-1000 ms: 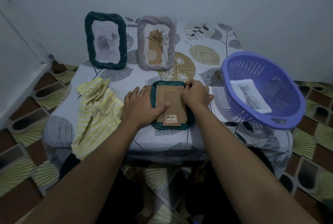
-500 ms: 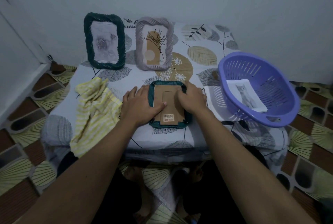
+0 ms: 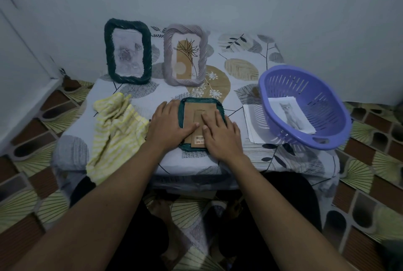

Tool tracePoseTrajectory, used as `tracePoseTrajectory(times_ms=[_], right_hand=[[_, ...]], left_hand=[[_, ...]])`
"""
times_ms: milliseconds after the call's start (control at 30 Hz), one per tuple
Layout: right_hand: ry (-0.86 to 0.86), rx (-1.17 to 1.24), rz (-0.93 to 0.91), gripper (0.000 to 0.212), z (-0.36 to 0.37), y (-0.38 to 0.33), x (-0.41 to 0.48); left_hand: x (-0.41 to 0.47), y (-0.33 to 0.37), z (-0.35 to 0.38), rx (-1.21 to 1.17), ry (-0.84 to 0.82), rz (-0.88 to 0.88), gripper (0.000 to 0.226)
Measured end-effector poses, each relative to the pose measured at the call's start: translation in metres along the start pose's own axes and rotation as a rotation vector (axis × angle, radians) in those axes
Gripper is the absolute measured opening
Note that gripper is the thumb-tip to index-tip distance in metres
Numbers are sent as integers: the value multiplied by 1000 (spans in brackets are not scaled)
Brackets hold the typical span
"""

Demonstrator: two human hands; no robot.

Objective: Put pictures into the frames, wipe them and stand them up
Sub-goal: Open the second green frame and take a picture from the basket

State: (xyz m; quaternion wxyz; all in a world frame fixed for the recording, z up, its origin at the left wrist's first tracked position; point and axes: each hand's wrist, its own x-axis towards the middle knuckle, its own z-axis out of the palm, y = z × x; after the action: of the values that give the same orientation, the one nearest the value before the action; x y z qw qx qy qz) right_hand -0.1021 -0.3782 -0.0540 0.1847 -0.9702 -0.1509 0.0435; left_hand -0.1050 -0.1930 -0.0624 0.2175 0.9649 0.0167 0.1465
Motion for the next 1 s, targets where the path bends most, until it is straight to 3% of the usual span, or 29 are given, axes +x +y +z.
tracePoseTrajectory(times_ms=[233, 400, 600, 800, 1000], right_hand=[[0, -29, -1, 50, 1, 0, 0], [7, -24, 2, 50, 1, 0, -1], [11, -12, 12, 50, 1, -1, -1], [13, -5, 11, 50, 2, -1, -1], [25, -16, 5, 50, 1, -1, -1]], left_hand=[[-12, 13, -12, 87, 131, 264, 39], [-25, -4, -24, 91, 37, 245, 48], [-39, -29, -28, -106, -202, 314, 88], [-45, -26, -28, -313, -157, 266, 65], [-42, -25, -31, -392, -228, 240, 40]])
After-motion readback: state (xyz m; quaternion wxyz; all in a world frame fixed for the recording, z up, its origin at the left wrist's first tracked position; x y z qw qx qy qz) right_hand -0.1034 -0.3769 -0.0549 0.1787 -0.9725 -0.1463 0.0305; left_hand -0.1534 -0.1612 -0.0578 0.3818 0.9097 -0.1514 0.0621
